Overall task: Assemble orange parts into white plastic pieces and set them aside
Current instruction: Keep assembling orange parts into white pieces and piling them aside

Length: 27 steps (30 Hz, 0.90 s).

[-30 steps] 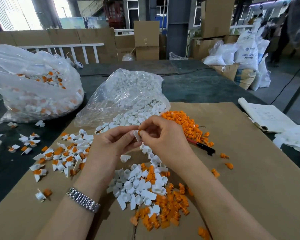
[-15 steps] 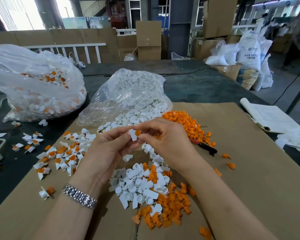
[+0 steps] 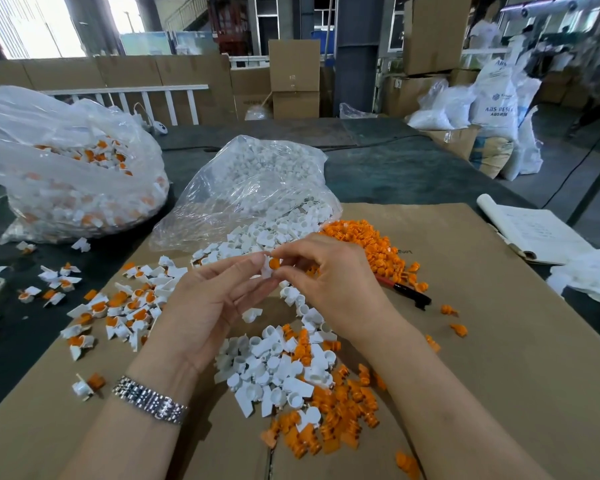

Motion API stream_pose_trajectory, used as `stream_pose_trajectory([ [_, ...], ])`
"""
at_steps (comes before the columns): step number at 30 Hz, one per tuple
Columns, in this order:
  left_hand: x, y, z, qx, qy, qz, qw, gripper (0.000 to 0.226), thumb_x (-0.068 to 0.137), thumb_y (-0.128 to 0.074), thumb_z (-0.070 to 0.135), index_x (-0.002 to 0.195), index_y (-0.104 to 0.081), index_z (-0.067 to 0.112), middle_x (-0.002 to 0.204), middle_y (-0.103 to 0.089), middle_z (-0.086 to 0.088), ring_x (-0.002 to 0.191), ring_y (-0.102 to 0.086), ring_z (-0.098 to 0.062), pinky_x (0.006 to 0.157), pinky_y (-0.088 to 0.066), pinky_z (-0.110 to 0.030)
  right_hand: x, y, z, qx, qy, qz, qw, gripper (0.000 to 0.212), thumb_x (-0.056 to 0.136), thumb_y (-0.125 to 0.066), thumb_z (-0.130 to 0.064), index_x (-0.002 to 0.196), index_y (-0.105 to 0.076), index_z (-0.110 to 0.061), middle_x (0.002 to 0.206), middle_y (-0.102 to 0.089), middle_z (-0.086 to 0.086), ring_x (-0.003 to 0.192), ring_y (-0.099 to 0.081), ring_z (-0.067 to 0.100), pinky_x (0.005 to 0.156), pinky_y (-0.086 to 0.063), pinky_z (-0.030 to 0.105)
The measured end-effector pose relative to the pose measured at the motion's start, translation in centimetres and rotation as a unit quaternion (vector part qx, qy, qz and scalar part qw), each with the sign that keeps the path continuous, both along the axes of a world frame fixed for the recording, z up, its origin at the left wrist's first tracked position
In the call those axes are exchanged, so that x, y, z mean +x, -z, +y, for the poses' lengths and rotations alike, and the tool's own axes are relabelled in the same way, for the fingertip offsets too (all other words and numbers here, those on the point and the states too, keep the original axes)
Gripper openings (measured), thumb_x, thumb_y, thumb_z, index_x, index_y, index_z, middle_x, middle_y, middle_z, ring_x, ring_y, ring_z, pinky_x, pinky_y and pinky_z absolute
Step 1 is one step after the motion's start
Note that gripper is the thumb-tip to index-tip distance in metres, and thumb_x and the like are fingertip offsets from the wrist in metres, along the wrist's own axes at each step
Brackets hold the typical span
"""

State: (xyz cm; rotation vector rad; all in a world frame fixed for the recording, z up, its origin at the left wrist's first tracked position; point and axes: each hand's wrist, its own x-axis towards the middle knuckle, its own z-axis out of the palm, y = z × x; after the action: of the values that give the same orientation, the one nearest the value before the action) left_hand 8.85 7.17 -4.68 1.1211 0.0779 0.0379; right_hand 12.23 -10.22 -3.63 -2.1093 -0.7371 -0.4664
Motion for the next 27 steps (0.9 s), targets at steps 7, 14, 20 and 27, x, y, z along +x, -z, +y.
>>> stream_pose_trajectory([
  [7,0.1,0.3,-0.3,0.051,-0.049,-0.008,0.997,0.016,0.066,-0.084,0.011,0.081,-0.081,0.006,0.096,-0.077,-0.022,0.092,-0.077,-0.032,0.08,-0.062,-0.028,-0.1,0.0,0.2,-0.03,0.003,0.001,1.0,0.025,0.09,-0.073,-0.019,0.115,-0.074,-0.014,0.099,-0.07,0.002,0.09,-0.064,0.013,0.086,-0.053,0.032],
  [14,0.3,0.4,-0.6,0.046,-0.062,0.018,0.997,0.003,0.065,-0.081,0.004,0.067,-0.079,0.006,0.087,-0.077,-0.021,0.085,-0.078,-0.031,0.076,-0.063,-0.028,0.2,-0.2,-0.1,-0.069,0.015,0.034,0.997,0.033,0.089,-0.074,-0.03,0.121,-0.068,-0.022,0.104,-0.064,-0.006,0.088,-0.06,0.003,0.089,-0.052,0.028],
  [20,0.2,0.1,-0.5,-0.004,-0.07,0.047,0.996,0.018,0.067,-0.08,0.002,0.083,-0.075,-0.004,0.099,-0.076,-0.028,0.094,-0.077,-0.037,0.075,-0.063,-0.029,1.3,0.3,-3.3,-0.289,0.284,0.171,0.898,0.057,0.09,-0.059,-0.059,0.125,-0.05,-0.015,0.131,-0.049,0.009,0.124,-0.046,0.03,0.101,-0.039,0.053],
  [27,0.2,-0.1,-0.5,0.032,-0.053,0.057,0.996,0.003,0.071,-0.08,0.009,0.07,-0.082,0.012,0.092,-0.078,-0.022,0.089,-0.078,-0.03,0.058,-0.059,-0.019,1.6,1.1,-3.3,-0.349,0.27,0.212,0.872,0.06,0.09,-0.065,-0.051,0.128,-0.048,-0.009,0.129,-0.051,0.015,0.127,-0.045,0.036,0.105,-0.035,0.059],
])
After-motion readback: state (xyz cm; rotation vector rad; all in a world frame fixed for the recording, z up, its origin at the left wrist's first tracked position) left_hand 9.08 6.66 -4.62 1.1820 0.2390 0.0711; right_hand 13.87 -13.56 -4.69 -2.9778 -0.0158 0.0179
